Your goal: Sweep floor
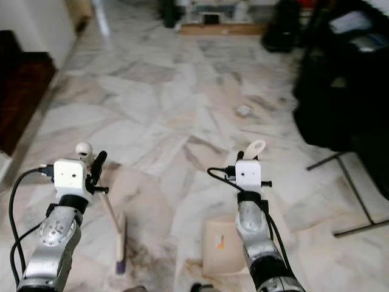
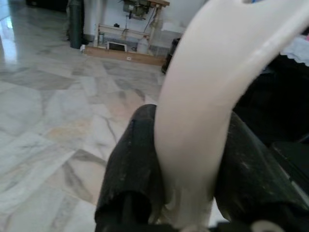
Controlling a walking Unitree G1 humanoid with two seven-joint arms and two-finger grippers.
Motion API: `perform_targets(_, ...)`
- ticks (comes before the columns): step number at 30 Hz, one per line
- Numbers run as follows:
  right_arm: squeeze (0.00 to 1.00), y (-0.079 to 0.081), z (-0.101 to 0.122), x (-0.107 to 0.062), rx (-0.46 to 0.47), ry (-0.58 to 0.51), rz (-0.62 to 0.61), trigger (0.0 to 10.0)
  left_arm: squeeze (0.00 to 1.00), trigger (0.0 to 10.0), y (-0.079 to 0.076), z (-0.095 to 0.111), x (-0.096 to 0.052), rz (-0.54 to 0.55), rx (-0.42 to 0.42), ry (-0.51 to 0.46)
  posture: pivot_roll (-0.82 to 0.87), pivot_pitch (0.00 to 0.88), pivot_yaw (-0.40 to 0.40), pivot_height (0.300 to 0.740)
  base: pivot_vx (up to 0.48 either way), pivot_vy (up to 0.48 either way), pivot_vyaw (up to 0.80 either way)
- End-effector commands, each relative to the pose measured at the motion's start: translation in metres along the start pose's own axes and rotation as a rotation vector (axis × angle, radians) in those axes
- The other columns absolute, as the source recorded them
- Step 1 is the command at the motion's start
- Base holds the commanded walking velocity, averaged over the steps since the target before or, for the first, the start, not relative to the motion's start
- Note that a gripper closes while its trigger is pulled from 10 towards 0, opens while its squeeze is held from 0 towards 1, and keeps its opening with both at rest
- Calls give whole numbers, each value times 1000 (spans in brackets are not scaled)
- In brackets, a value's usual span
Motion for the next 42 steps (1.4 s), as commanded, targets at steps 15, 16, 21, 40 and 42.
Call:
perform_targets(15, 0, 5, 13, 3, 33, -38, 3, 10000, 0, 10000, 7, 4, 2, 12, 5, -12, 123, 144, 15, 740, 161, 0, 0)
perform_targets(16, 0, 5, 13, 3, 34, -37, 1, 10000, 0, 10000, 8, 3, 2, 15, 6, -11, 123, 144, 15, 740, 352, 0, 0)
perform_targets(21, 0, 5, 14, 3, 42, -37, 0, 10000, 0, 10000, 9, 3, 1, 20, 6, -12, 122, 146, 14, 740, 357, 0, 0)
perform_targets(40, 0, 9, 19, 6, 55, -40, 17, 10000, 0, 10000, 7, 3, 2, 26, 0, -8, 109, 179, 12, 740, 362, 0, 0)
perform_targets(42, 0, 8, 19, 6, 55, -41, 16, 10000, 0, 10000, 7, 3, 3, 26, -1, -8, 109, 179, 12, 740, 364, 0, 0)
Point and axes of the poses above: a point about 5 cm out from each wrist's last joint towards the gripper, its own x axis pointing out of the wrist towards the gripper, its own z axis along the axis of the wrist's last joint, y = z × x, the point moved 4 cm from there along x, pointing out of the wrist towards the gripper, and after that the axes turned 1 degree about -x, right-handed, at the moved point
